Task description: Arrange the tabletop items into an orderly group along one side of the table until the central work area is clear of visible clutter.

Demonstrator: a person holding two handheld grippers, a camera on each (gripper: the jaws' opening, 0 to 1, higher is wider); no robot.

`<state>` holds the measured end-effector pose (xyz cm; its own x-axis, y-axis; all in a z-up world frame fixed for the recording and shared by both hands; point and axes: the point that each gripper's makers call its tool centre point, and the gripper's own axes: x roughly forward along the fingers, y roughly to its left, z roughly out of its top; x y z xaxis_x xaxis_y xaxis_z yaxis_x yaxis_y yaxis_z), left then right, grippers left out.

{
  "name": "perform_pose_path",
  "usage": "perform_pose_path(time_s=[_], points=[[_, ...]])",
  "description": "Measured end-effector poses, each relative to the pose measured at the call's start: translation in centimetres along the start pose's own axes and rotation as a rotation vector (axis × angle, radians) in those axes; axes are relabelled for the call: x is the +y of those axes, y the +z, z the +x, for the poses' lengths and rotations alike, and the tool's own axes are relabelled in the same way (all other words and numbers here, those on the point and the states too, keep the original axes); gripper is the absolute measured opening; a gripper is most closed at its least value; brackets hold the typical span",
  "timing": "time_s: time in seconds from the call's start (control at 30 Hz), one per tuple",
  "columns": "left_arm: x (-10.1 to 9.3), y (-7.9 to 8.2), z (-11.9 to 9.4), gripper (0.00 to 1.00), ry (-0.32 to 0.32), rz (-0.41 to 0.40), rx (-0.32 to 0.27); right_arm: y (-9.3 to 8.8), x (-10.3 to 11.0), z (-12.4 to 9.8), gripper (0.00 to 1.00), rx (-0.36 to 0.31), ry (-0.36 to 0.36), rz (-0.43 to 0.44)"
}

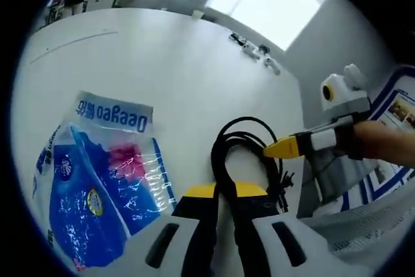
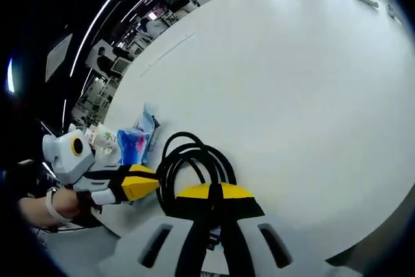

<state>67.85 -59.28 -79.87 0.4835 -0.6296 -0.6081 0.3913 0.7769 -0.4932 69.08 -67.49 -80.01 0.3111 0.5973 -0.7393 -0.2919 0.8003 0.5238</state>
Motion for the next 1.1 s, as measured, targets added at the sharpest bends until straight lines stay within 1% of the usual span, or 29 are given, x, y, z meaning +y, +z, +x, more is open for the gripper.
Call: perform_pose_path(time_s=[0.2, 0.3, 0.33, 0.37, 0.43, 0.5, 0.57, 0.63, 0.73, 0.77, 0.83, 0.87, 0.9, 1.0, 1.03, 1.1], points=[[0.2, -0.1, 0.0, 0.05, 0.002, -0.005, -0.006, -0.1, 0.1, 0.2, 0.00, 0.003, 0.008, -0.011], [0.2, 0.1, -0.1, 0.07, 0.012, 0.036, -0.023, 0.0, 0.1, 0.1, 0.01, -0.003, 0.014, -0.025], [0.2, 0.3, -0.2, 0.08, 0.017, 0.049, -0.038, 0.1, 0.2, 0.0, 0.02, -0.011, 0.015, -0.031], [0.1, 0.5, -0.2, 0.08, 0.009, 0.046, -0.047, 0.2, 0.2, 0.0, 0.04, -0.014, 0.017, -0.036], [0.1, 0.8, -0.3, 0.11, 0.011, 0.050, -0.055, 0.4, 0.5, -0.1, 0.07, -0.022, 0.023, -0.043], [0.0, 1.2, -0.5, 0.14, 0.020, 0.074, -0.069, 0.6, 0.8, -0.2, 0.10, -0.032, 0.029, -0.052], [0.1, 1.4, -0.6, 0.16, 0.022, 0.067, -0.074, 0.9, 1.0, -0.4, 0.12, -0.038, 0.031, -0.069], [0.0, 1.7, -0.9, 0.17, 0.021, 0.067, -0.085, 1.3, 1.3, -0.7, 0.14, -0.048, 0.038, -0.093], [-0.5, 2.3, -1.3, 0.19, 0.009, 0.096, -0.108, 2.0, 1.5, -1.1, 0.17, -0.077, 0.049, -0.140], [-0.4, 2.3, -1.4, 0.19, 0.012, 0.098, -0.110, 2.1, 1.3, -1.3, 0.18, -0.075, 0.039, -0.145], [-0.3, 2.6, -1.6, 0.19, 0.011, 0.095, -0.125, 2.5, 1.4, -1.5, 0.20, -0.084, 0.045, -0.167], [-0.3, 2.7, -1.7, 0.21, 0.010, 0.092, -0.128, 2.6, 1.4, -1.5, 0.21, -0.084, 0.046, -0.172], [-0.6, 3.1, -2.0, 0.22, 0.002, 0.083, -0.144, 2.8, 1.5, -1.6, 0.22, -0.093, 0.053, -0.180], [-1.1, 3.9, -2.6, 0.27, -0.012, 0.099, -0.175, 3.2, 2.2, -1.9, 0.27, -0.115, 0.081, -0.226], [-1.3, 4.0, -2.8, 0.29, -0.015, 0.105, -0.180, 3.1, 2.2, -2.0, 0.29, -0.113, 0.079, -0.231], [-1.4, 4.5, -3.3, 0.35, -0.015, 0.116, -0.202, 3.1, 2.5, -2.2, 0.31, -0.109, 0.089, -0.287]])
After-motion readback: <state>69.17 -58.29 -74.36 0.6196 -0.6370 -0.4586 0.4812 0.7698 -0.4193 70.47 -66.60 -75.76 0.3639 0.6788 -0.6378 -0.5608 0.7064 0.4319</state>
